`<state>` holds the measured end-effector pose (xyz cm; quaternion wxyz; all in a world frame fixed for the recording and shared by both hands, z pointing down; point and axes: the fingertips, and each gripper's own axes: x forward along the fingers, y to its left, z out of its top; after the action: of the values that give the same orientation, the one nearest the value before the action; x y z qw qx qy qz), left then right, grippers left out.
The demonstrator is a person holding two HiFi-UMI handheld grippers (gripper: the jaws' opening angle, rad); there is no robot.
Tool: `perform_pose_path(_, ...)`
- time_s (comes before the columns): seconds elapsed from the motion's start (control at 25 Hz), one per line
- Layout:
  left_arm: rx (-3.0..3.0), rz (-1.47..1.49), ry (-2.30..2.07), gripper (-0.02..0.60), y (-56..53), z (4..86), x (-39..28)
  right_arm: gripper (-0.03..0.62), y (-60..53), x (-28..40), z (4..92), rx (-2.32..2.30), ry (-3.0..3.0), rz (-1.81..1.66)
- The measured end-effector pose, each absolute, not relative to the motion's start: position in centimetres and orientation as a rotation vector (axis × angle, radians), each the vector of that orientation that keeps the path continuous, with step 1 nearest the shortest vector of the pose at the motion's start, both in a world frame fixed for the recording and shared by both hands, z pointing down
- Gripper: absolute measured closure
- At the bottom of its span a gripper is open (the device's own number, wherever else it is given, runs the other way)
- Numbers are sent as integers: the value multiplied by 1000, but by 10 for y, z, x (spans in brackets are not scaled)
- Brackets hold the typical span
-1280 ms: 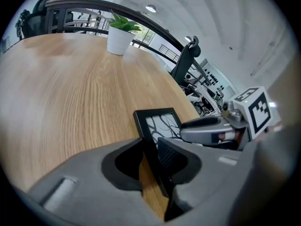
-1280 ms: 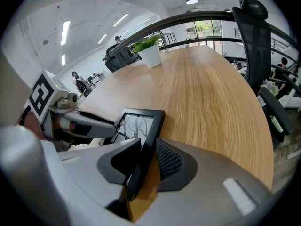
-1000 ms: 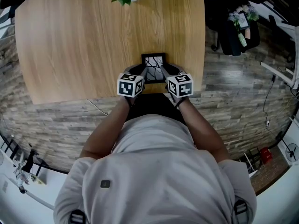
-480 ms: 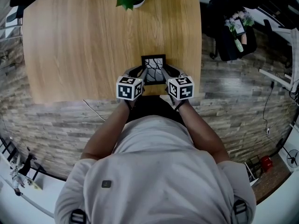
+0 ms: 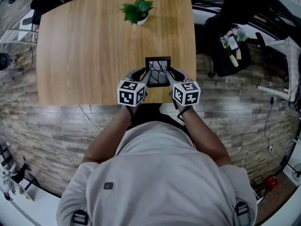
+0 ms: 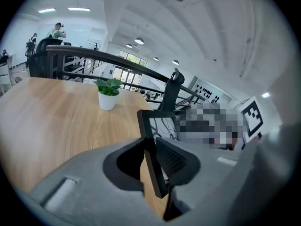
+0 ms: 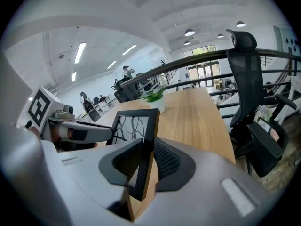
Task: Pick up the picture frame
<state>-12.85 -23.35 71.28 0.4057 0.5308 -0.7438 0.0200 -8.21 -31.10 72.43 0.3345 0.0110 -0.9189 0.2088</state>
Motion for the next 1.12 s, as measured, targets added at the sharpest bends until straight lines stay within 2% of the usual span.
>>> perform_pose_path(0.6,1496,24,-2126,499,-261,588,-138,505,-337,-87,587,74,-2699,396)
perform_pose_path(1.12,1534,36,-2259,500,-246,522,-140,507,-325,-90,522,44,-2834,363)
